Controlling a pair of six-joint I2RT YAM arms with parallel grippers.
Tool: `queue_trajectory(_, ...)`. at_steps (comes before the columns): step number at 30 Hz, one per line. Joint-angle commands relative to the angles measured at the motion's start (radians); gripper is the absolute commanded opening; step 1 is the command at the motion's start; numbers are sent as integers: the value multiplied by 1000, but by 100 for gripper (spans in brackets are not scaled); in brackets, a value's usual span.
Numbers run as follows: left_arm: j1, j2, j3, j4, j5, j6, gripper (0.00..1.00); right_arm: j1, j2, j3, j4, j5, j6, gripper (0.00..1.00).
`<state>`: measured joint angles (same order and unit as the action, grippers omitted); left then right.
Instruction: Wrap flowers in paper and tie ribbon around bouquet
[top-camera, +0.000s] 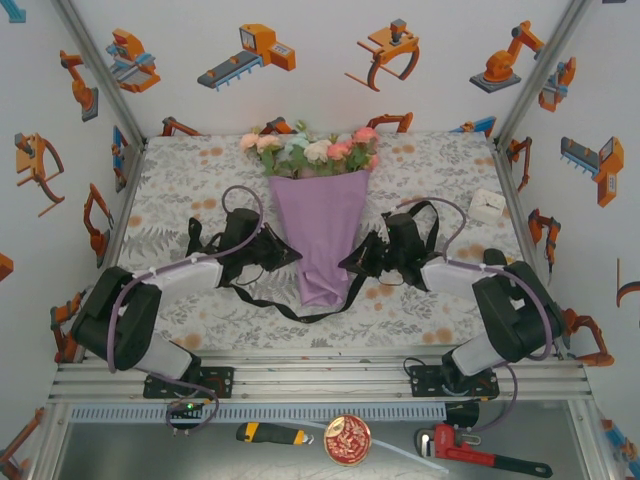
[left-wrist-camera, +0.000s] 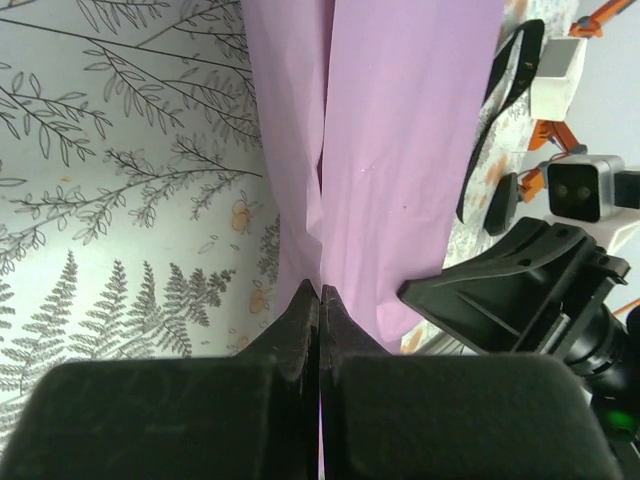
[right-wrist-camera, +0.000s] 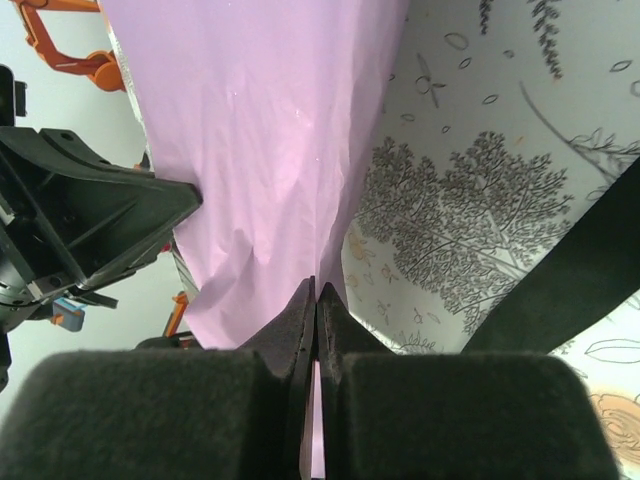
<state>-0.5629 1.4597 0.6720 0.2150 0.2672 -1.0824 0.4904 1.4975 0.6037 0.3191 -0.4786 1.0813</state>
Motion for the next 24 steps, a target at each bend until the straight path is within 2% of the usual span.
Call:
queue_trajectory(1, -16, -48, -16, -31, 24, 13, 0, 23, -47, 1, -30, 2, -9, 6)
queue_trajectory(7, -85, -109, -123, -12, 2, -28, 1, 52, -133, -71, -89, 52, -12, 8)
queue_trajectory(13, -115, -147, -177, -56, -86, -21, 3, 97, -143, -119, -117, 108, -30, 13)
queue_trajectory(15, -115, -142, -173, -70, -107, -8, 9, 98, -130, -119, -118, 116, -36, 21)
queue_trajectory(17, -115, -129, -156, -102, -127, 11, 23, 98, -128, -105, -144, 133, -51, 31)
queue_trajectory(19, -115, -124, -145, -122, -138, 26, 34, 98, -141, -92, -174, 149, -63, 39)
queue_trajectory(24, -115, -171, -151, -177, -187, 37, 43, 97, -214, -70, -258, 218, -103, 51)
